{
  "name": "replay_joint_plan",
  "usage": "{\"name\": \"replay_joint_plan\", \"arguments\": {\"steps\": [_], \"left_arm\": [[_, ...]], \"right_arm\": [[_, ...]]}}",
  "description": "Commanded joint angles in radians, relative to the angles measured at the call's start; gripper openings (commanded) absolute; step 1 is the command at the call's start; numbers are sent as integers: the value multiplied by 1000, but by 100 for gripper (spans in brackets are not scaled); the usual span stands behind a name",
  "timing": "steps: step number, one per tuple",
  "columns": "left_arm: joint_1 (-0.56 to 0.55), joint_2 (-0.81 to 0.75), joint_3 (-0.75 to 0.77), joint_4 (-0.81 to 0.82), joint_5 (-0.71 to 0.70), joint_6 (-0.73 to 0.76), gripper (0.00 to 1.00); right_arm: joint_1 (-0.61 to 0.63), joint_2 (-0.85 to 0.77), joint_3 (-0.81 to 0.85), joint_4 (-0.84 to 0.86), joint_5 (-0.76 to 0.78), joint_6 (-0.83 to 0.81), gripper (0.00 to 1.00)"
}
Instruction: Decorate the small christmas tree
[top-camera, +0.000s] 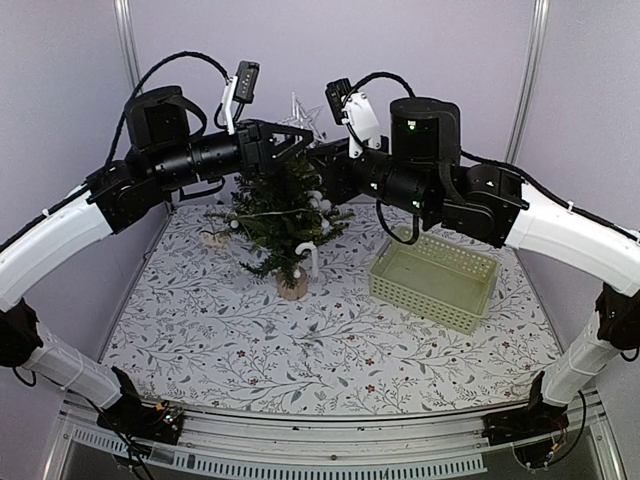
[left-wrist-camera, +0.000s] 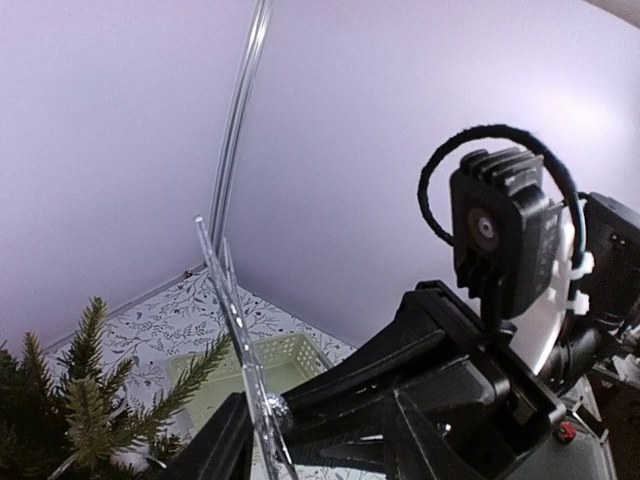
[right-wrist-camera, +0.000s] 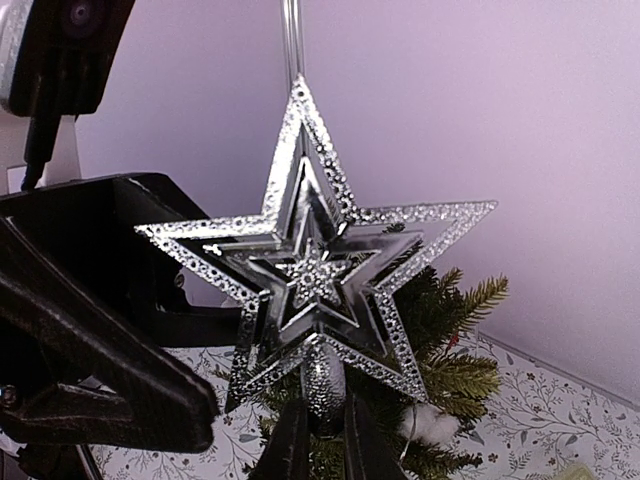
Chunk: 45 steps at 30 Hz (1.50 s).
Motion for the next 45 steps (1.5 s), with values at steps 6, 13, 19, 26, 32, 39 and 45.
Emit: {"name": "replay_joint_plan", "arguments": {"steps": [6, 13, 19, 26, 32, 39, 45], "left_arm": [[-8, 9, 9, 82, -29, -36, 13], [1, -14, 32, 84, -60, 31, 0], [100, -69, 16, 83, -140, 107, 0], [193, -93, -52, 194, -192, 149, 0], [225, -104, -132, 245, -227, 144, 0], [258, -93, -205, 350, -227, 51, 0], [277, -67, -217, 372, -206, 5, 0]], "right_arm": [[32, 25, 52, 41, 28, -97, 13], [34, 0, 0, 91, 18, -118, 31], [27, -69, -78, 109, 32, -66, 77], [-37, -152, -152, 102, -13, 84, 99], [-63, -177, -166, 79, -32, 100, 99], [-75, -174, -160, 66, -53, 102, 99], [-86, -174, -160, 52, -60, 98, 99]]}}
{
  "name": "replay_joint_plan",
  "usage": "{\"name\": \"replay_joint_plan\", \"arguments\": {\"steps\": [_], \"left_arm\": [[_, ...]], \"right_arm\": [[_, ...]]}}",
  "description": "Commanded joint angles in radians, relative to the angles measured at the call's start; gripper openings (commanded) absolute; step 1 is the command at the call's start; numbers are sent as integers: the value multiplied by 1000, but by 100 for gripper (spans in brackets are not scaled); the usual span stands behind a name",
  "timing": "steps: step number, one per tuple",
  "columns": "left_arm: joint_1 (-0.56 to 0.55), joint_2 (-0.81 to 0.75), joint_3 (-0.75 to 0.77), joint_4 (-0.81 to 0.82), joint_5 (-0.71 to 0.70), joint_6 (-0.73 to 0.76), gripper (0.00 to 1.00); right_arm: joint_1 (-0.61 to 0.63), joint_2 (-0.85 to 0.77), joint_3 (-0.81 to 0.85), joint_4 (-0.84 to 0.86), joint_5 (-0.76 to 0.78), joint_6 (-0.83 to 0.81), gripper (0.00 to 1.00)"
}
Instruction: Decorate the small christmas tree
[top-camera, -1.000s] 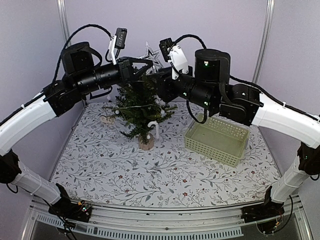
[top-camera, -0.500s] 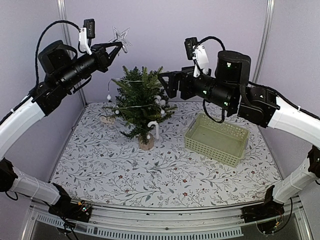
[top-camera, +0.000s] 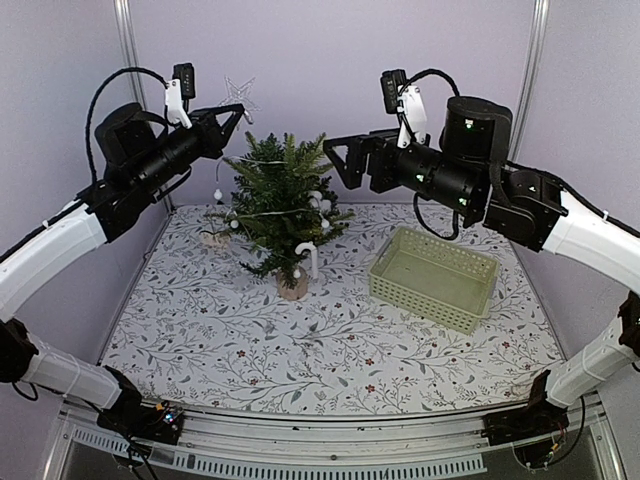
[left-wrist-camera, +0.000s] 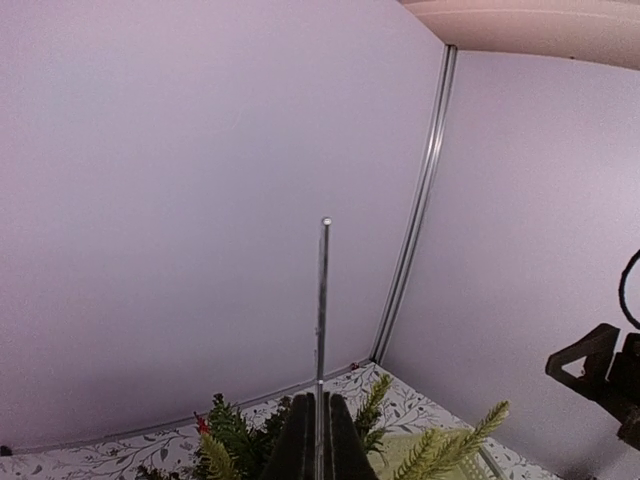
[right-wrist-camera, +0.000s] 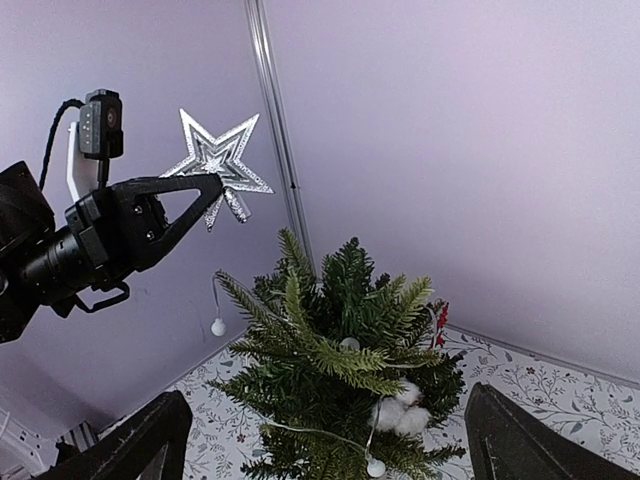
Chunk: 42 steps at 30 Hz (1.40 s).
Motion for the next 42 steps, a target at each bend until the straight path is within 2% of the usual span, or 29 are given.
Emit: {"name": "replay_joint_plan", "arguments": {"steps": [1, 42], "left_arm": [[27, 22, -15, 68, 14, -52, 0], [32, 78, -87, 72, 69, -99, 0]], "right_arm": [[-14, -9, -8, -19, -12, 11, 99], [-35, -20, -29, -28, -24, 5, 99]]}}
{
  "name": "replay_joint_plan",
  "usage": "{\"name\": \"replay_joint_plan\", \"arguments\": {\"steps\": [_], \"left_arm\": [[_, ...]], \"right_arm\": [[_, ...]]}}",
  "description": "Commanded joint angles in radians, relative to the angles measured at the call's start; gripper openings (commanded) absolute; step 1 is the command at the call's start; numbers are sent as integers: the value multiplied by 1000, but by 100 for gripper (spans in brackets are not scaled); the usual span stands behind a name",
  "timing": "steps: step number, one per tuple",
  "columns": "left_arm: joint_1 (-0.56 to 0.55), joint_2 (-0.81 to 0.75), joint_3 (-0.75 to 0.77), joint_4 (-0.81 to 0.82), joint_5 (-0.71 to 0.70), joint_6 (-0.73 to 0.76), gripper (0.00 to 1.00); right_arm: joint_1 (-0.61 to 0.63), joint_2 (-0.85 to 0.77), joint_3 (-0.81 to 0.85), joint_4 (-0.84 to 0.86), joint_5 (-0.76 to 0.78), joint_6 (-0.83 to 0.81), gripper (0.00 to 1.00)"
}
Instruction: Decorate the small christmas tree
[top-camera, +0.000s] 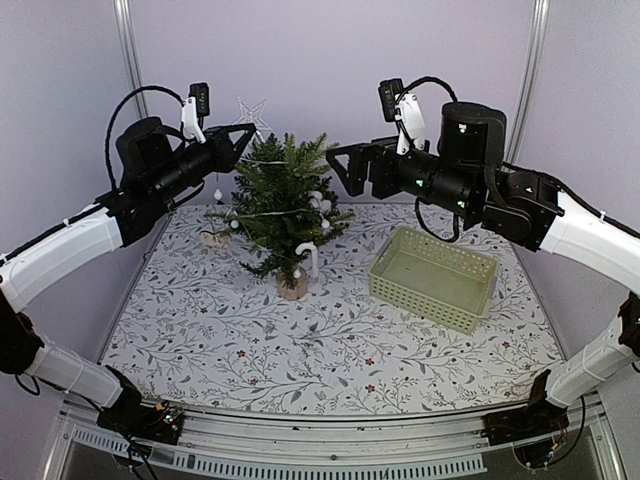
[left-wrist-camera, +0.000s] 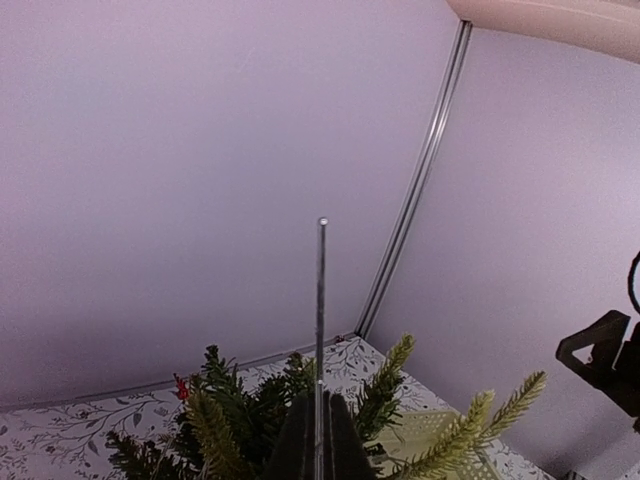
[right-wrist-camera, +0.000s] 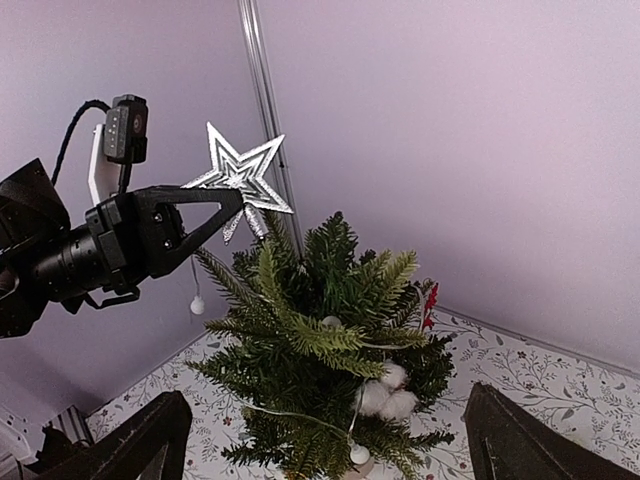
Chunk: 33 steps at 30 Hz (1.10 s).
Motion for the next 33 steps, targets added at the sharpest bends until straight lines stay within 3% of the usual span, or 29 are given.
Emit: {"name": "replay_joint_plan", "arguments": {"steps": [1, 33], "left_arm": [[11, 18, -16, 0, 18, -3, 0], [14, 62, 83, -228, 55, 134, 0]], "right_arm": [[-8, -19, -9, 6, -7, 5, 99], [-22, -7, -10, 10, -9, 5, 99]]}}
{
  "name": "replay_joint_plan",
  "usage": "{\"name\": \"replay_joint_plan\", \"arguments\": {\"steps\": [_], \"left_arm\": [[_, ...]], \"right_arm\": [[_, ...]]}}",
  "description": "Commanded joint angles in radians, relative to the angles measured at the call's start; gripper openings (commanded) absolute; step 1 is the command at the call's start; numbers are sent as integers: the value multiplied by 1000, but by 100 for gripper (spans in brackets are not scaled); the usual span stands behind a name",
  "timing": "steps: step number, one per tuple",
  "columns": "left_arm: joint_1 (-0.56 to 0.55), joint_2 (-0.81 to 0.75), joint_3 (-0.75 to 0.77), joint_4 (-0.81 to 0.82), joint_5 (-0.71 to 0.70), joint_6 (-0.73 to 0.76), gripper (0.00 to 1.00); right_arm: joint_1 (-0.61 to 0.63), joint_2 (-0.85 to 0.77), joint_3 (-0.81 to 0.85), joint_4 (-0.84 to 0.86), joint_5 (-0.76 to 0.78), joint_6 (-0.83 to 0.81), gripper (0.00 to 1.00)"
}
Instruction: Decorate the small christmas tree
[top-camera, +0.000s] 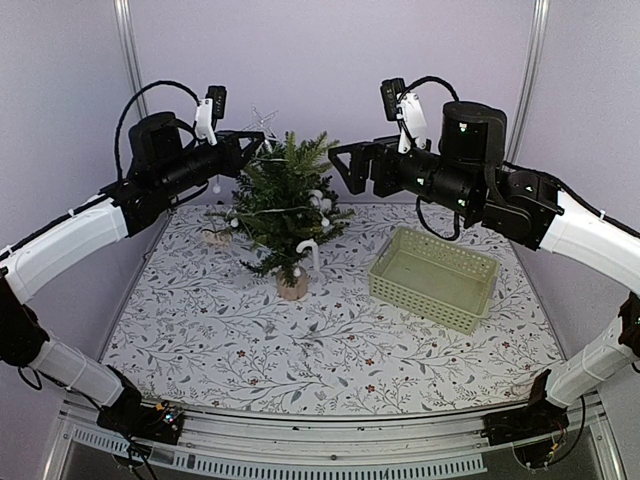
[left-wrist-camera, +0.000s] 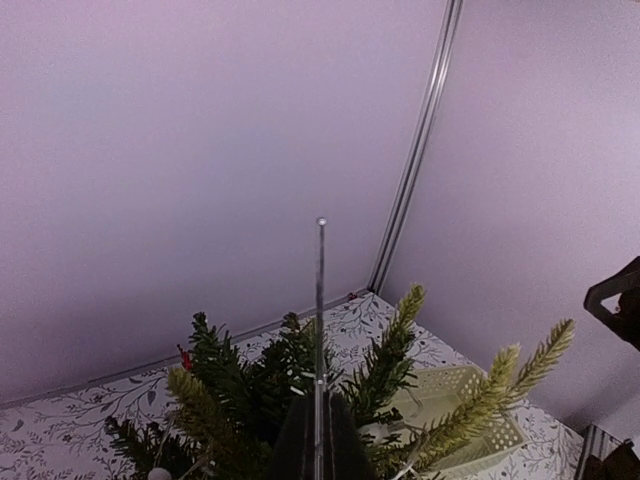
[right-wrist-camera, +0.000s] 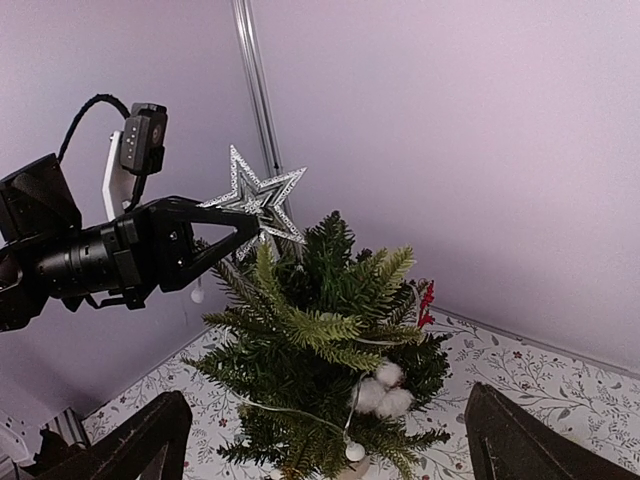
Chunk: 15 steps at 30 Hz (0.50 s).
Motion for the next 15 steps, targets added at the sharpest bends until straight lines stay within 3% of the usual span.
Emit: {"name": "replay_joint_plan", "arguments": {"steps": [1, 4, 6, 13, 15], "left_arm": [[12, 9, 11, -91, 9, 44, 0], [12, 5, 25, -106, 14, 54, 0], [12, 4, 49, -117, 14, 60, 7], [11, -36, 83, -190, -27, 71, 51], [11, -62, 78, -211, -44, 71, 71]], "right_arm": [[-10, -7, -9, 9, -9, 4, 99], [-12, -7, -9, 10, -12, 5, 99], [-14, -6, -8, 11, -15, 4, 99], [-15, 0, -4, 20, -20, 3, 99], [-17, 0, -4, 22, -20, 2, 99]]}}
